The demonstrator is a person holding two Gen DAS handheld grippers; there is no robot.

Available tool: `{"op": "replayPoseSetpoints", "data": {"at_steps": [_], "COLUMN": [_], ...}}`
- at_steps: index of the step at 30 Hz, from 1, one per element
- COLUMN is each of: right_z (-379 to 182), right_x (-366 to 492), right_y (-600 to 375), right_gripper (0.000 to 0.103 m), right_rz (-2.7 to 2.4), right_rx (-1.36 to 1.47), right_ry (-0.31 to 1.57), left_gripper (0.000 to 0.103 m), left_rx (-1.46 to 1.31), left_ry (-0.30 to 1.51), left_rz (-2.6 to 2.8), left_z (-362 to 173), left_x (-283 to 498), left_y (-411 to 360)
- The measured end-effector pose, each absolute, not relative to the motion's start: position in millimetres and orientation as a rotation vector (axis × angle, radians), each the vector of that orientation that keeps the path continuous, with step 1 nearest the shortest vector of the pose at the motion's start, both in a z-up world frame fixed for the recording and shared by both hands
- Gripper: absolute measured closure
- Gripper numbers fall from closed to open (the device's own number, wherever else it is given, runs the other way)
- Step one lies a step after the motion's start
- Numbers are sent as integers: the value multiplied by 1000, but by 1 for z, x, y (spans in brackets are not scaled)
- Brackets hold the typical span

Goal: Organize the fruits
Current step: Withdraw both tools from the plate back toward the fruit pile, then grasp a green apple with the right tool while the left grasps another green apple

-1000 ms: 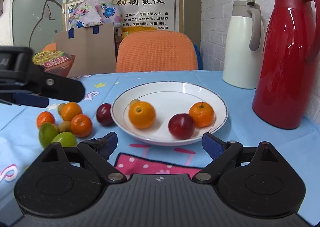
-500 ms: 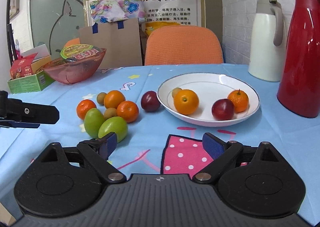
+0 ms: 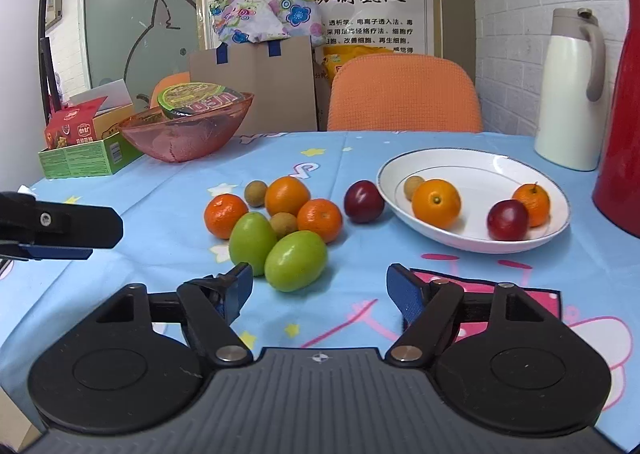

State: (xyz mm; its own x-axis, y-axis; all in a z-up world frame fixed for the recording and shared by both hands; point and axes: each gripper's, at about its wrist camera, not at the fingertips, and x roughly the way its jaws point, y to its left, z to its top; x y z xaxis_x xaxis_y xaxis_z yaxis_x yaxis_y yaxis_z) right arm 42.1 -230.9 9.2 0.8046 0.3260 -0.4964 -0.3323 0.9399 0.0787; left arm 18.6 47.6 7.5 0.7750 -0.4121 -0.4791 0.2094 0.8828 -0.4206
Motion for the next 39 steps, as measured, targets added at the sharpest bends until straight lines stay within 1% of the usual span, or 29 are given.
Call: {"op": "replayPoseSetpoints", "data": {"at_steps": [2, 5, 8, 19, 20, 22, 23, 25, 26, 27, 28, 30, 32, 33, 34, 39], "right_z": [9, 7, 8, 2, 2, 2, 2, 0, 0, 0, 0, 1, 2, 3, 3, -1], "right_x": [46, 55, 61, 67, 68, 68, 70, 70, 70, 69, 68, 64, 61, 59, 58, 60], "right_y": [-227, -221, -216, -200, -201, -203, -203, -208, -210, -212, -214, -218, -223, -225, -228, -234], "right_gripper": [0, 8, 8, 9, 12, 22, 29, 30, 30, 30, 32, 40, 52, 59, 60, 61], "right_rz": [348, 342, 342, 358, 362, 372, 371, 385, 390, 394, 396, 413, 423, 425, 425, 410], "right_rx": [-13, -7, 9, -98, -97, -95, -95, -75, -68, -62, -61, -66, -62, -61, -59, -51], "right_ry": [541, 572, 594, 584, 585, 589, 597, 604, 605, 607, 609, 609, 610, 611, 611, 623], "left_gripper": [0, 0, 0, 0, 0, 0, 0, 0, 3, 9, 11, 19, 25, 27, 28, 28], "left_rx": [-362, -367, -370, -360, -358, -354, -352, -346, -343, -340, -340, -338, -336, -334, -333, -332], "left_ry": [594, 596, 601, 618, 620, 624, 626, 630, 633, 637, 640, 647, 657, 662, 666, 713], "left_rz": [-348, -351, -349, -395, -400, -407, -412, -422, -428, -434, -441, -459, -481, -495, -508, -559], "left_z": [7, 5, 3, 2, 1, 2, 2, 2, 2, 2, 2, 2, 1, 1, 1, -4], "left_x": [18, 20, 22, 28, 29, 30, 31, 32, 33, 34, 35, 37, 41, 44, 46, 70], "left_y": [50, 53, 54, 42, 40, 36, 34, 30, 28, 27, 25, 20, 14, 10, 6, -17]}}
